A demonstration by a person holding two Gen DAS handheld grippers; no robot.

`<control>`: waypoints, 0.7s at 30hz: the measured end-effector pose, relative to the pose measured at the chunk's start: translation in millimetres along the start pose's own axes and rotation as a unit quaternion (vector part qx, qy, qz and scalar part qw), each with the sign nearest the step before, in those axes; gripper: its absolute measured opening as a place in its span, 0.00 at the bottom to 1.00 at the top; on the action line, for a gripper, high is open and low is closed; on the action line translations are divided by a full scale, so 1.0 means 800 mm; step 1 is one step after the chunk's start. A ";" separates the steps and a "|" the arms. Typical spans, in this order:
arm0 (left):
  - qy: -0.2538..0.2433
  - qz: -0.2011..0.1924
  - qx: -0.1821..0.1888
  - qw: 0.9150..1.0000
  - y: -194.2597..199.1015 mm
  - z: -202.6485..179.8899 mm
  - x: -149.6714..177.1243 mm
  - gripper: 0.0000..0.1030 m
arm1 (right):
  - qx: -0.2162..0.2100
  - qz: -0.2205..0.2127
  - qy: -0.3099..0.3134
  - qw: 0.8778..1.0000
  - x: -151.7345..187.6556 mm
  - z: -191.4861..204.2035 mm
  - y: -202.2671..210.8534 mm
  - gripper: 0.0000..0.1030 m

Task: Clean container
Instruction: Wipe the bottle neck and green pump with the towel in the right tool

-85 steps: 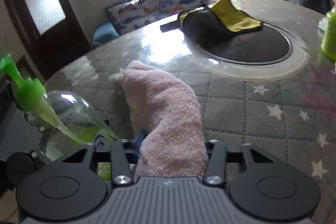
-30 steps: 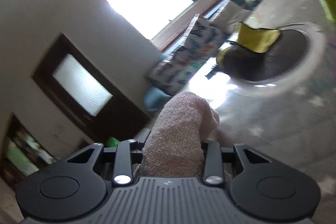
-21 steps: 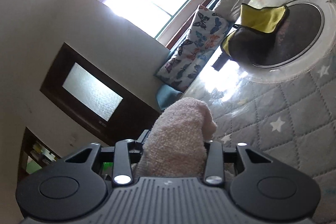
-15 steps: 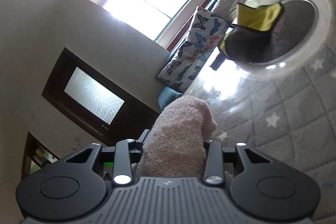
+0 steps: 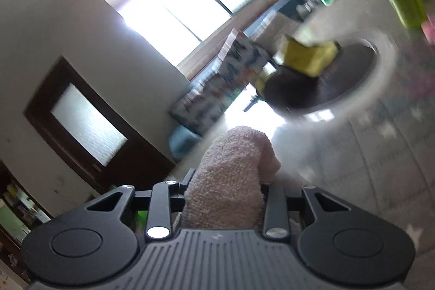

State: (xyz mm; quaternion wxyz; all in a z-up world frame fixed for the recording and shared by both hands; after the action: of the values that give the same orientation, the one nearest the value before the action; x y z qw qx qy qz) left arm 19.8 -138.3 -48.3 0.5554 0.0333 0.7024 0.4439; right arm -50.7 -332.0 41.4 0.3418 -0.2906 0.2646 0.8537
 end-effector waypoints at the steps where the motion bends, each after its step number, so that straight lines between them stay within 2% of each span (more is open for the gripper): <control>1: 0.000 0.000 0.000 1.000 0.000 0.001 -0.001 1.00 | -0.010 -0.012 0.018 1.000 -0.008 0.019 0.006 0.31; 5: 0.000 0.000 0.000 1.000 -0.002 0.000 0.001 1.00 | -0.030 -0.043 0.105 0.993 -0.030 0.094 0.015 0.31; 8: 0.000 0.000 0.000 1.000 -0.001 0.000 0.002 1.00 | -0.017 -0.024 0.170 0.985 -0.022 0.128 -0.005 0.31; 11: 0.000 0.000 0.000 1.000 0.000 -0.002 0.002 1.00 | 0.009 0.006 0.224 0.974 -0.001 0.137 -0.024 0.31; 14: 0.000 0.000 0.000 1.000 0.001 -0.002 0.002 1.00 | 0.028 0.006 0.280 0.960 0.016 0.146 -0.020 0.31; 19: 0.000 0.000 0.000 1.000 0.001 -0.002 0.002 1.00 | 0.076 -0.004 0.342 0.937 0.020 0.156 -0.005 0.31; 21: 0.000 0.000 0.000 1.000 0.001 -0.002 0.002 1.00 | 0.094 -0.011 0.345 0.934 0.019 0.154 0.000 0.31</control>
State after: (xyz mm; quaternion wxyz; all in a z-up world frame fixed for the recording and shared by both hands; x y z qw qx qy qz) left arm 17.9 -138.1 -48.9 0.5553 0.0332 0.7026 0.4437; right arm -98.8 -245.1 116.2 0.2647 -0.5366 0.4423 0.6680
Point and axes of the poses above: each gripper's, at about its wrist camera, not at the fingertips, and y roughly against the way its jaws point, z to its left, x to its underside, the point moved 5 cm from there along -y, roughly the way its jaws point, and after that the axes turned 2 degrees about z, right-handed, at the moved point
